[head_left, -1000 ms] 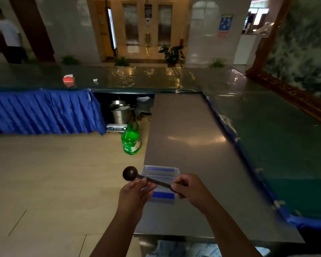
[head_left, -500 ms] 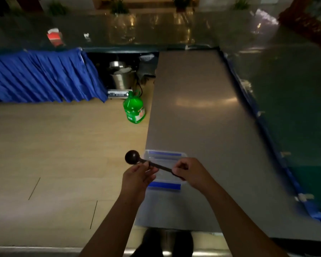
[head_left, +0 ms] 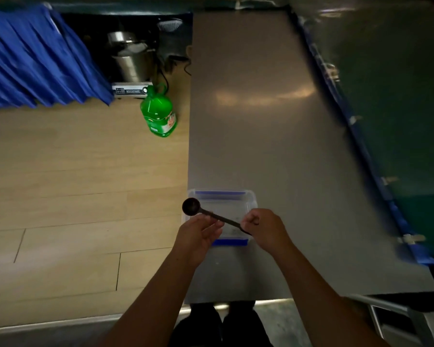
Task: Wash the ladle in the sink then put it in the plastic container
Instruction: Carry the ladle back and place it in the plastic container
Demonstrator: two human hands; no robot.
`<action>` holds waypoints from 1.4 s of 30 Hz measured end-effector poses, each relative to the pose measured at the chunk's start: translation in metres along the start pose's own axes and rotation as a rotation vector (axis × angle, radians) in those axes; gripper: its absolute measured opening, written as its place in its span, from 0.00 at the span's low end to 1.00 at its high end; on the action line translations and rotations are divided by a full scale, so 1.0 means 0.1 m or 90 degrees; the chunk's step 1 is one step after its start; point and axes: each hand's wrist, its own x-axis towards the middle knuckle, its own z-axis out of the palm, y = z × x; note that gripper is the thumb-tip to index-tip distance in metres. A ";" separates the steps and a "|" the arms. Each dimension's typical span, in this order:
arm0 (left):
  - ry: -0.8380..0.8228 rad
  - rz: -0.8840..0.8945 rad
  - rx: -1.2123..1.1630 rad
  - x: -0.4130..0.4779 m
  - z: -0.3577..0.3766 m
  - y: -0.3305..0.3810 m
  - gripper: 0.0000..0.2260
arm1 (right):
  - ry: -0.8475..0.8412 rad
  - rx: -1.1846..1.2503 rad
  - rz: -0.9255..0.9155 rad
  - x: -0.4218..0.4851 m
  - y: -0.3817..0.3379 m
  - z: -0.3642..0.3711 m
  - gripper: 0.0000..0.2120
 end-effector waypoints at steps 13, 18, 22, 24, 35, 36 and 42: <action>0.007 -0.064 -0.067 0.25 0.07 0.02 0.17 | 0.017 -0.145 -0.007 0.21 0.03 0.11 0.07; 0.021 -0.072 -0.074 0.31 0.08 -0.01 0.18 | 0.030 -0.223 -0.033 0.27 0.07 0.19 0.07; 0.035 -0.073 -0.062 0.35 0.10 -0.03 0.16 | 0.039 -0.258 -0.040 0.30 0.09 0.27 0.07; 0.046 -0.074 -0.060 0.36 0.09 -0.03 0.15 | 0.042 -0.278 -0.045 0.33 0.10 0.31 0.07; 0.030 -0.073 -0.050 0.41 0.04 -0.03 0.12 | 0.062 -0.371 -0.081 0.40 0.11 0.41 0.06; 0.028 -0.076 -0.051 0.41 0.04 -0.03 0.10 | 0.068 -0.376 -0.087 0.40 0.11 0.42 0.06; 0.020 -0.075 -0.054 0.40 0.03 -0.03 0.13 | 0.072 -0.372 -0.105 0.40 0.12 0.42 0.08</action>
